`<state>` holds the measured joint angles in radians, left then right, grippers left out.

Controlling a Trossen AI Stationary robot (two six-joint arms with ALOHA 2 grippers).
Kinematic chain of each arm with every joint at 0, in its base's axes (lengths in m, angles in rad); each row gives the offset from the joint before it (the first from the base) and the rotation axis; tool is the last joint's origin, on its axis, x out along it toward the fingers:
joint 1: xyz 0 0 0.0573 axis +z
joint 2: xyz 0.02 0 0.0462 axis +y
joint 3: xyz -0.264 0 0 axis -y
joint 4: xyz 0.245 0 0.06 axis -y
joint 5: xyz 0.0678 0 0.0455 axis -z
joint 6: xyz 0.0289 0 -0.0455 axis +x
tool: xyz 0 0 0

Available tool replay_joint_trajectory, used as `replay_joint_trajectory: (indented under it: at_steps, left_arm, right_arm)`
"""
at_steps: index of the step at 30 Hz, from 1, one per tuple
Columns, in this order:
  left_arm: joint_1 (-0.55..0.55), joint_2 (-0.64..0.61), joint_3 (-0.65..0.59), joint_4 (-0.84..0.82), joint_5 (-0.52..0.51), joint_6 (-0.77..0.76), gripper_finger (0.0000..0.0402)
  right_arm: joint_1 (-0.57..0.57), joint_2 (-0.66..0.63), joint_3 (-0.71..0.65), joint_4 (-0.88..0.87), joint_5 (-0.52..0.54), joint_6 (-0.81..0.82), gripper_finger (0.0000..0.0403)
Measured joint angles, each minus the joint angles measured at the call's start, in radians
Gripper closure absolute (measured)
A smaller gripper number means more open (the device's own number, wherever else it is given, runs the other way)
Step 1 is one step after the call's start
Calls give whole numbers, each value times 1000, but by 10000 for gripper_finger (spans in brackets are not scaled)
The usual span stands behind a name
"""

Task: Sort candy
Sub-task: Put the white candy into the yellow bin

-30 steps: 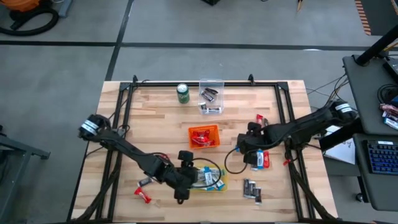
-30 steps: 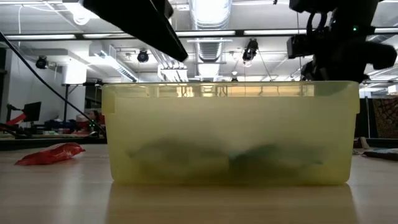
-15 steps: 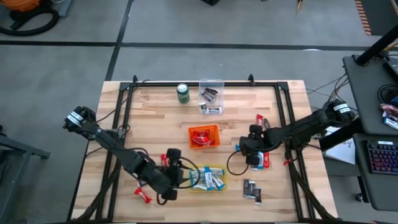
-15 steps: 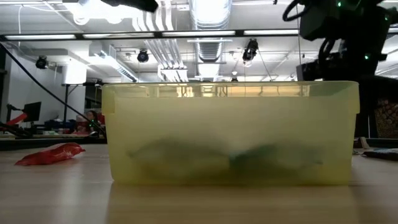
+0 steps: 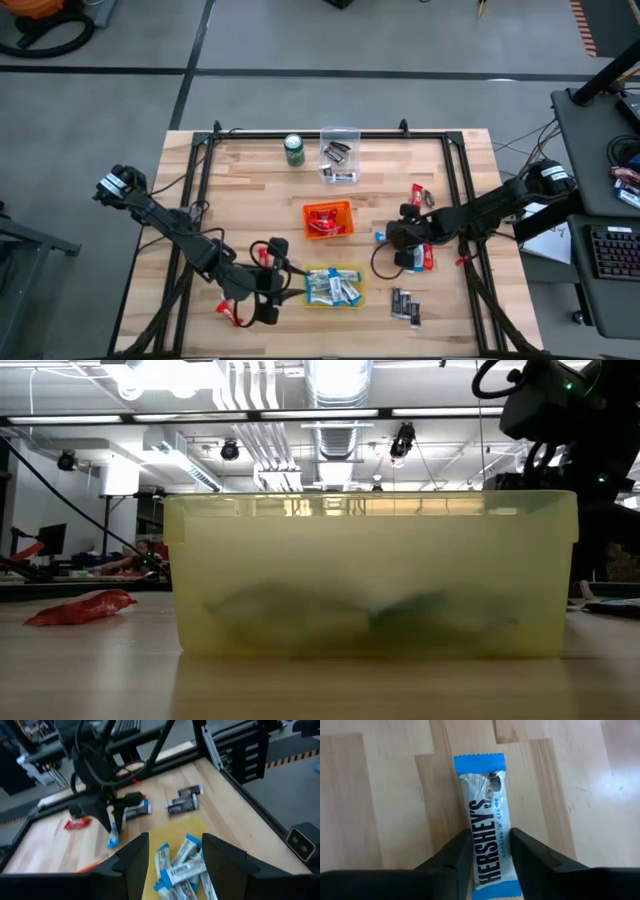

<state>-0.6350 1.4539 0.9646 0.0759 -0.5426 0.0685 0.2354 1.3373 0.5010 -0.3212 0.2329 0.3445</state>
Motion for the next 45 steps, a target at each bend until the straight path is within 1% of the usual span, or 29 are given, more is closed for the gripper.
replay_joint_trajectory:
  at_steps: [5,7,14,20,22,24,28,31,34,37,40,43,45]
  left_arm:
    - [0,13,-4,20,0,16,235]
    - [0,15,-8,18,0,4,235]
    - [0,16,-10,19,0,-26,235]
    - [0,16,-12,15,0,-30,235]
    - [0,16,-12,15,-1,-31,235]
    - [0,16,-12,13,-1,-33,235]
    - [0,16,-12,11,-1,-50,235]
    - [0,16,-12,10,-27,-56,235]
    - [0,16,-12,7,-91,-59,235]
    - [0,17,-13,12,-170,-57,235]
    - [0,17,-13,13,-231,-59,235]
    - [-1,16,-11,14,-244,-73,235]
    - [-2,13,-11,14,-244,-90,235]
  right_arm:
    - [-5,-2,0,43,22,-4,367]
    - [-5,-5,5,37,26,-6,384]
    - [-5,-44,46,16,46,-47,389]
    - [-4,-117,55,94,51,-50,390]
    - [6,-143,51,168,57,-47,390]
    - [27,-155,44,286,56,-51,390]
    - [94,-140,32,665,55,-133,390]
    - [151,-76,25,914,48,-235,390]
    - [195,23,25,1140,48,-344,390]
    - [215,150,31,1350,47,-426,390]
    - [216,273,53,1450,53,-440,390]
    - [216,352,92,1448,47,-365,382]
    - [216,387,110,1424,47,-315,361]
